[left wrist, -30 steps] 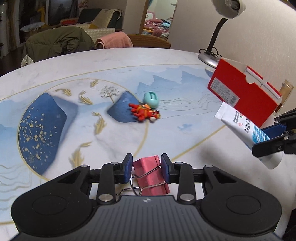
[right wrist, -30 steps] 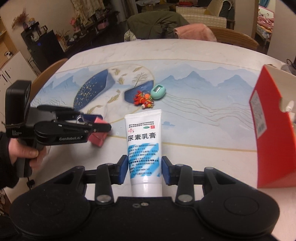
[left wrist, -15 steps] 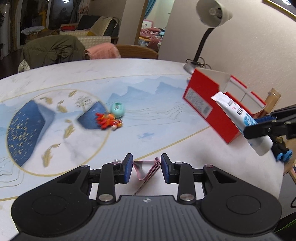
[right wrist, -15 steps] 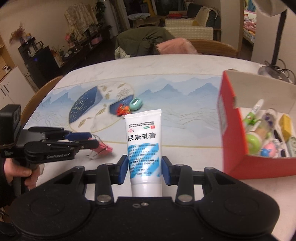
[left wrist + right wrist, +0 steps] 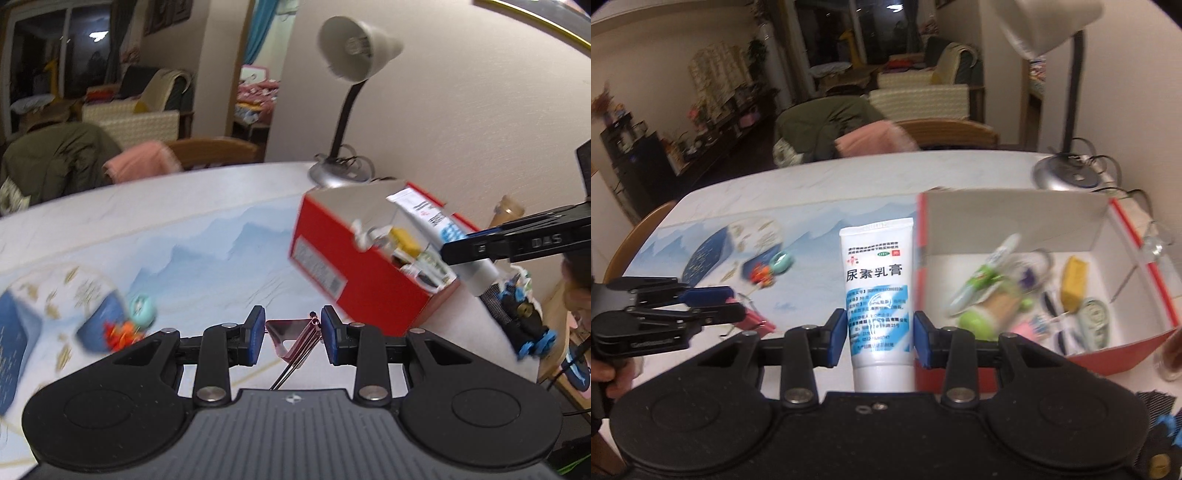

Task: Organize rigid objects
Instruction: 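Carry the binder clip and lotion tube with both tools into the shoebox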

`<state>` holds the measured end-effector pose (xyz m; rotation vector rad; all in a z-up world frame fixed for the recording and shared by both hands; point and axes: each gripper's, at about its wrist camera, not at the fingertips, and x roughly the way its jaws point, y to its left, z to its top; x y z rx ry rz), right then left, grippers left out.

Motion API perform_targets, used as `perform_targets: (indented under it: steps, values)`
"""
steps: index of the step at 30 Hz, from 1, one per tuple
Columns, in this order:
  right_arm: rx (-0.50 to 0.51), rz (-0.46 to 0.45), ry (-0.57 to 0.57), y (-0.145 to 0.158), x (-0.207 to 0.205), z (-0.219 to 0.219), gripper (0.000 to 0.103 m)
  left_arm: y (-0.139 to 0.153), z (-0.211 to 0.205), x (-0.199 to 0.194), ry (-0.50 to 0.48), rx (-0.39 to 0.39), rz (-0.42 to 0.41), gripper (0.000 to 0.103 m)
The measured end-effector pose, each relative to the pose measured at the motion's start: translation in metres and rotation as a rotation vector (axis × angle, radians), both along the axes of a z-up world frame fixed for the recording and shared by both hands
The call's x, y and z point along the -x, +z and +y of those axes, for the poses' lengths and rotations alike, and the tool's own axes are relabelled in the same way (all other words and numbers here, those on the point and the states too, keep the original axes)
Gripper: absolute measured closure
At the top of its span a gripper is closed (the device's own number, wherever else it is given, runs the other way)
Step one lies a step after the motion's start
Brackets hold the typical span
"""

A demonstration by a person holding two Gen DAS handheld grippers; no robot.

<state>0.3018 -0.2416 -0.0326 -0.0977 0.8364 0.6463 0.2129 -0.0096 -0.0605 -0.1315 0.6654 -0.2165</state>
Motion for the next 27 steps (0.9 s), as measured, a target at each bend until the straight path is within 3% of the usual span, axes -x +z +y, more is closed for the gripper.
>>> perform_targets:
  steps: [14,20,27]
  values:
    - [0.052,-0.031,-0.184,-0.009,-0.084,-0.077,0.066,0.049,-0.089,-0.082,-0.145,-0.019,-0.079,0.071]
    - [0.095,-0.006,-0.241,-0.024,-0.117,-0.097,0.066,0.041,-0.129,-0.116,-0.216,-0.006,-0.033,0.071]
    - [0.177,0.016,-0.227,-0.047,-0.145,-0.101,0.066,0.016,-0.173,-0.145,-0.285,-0.001,0.053,0.071]
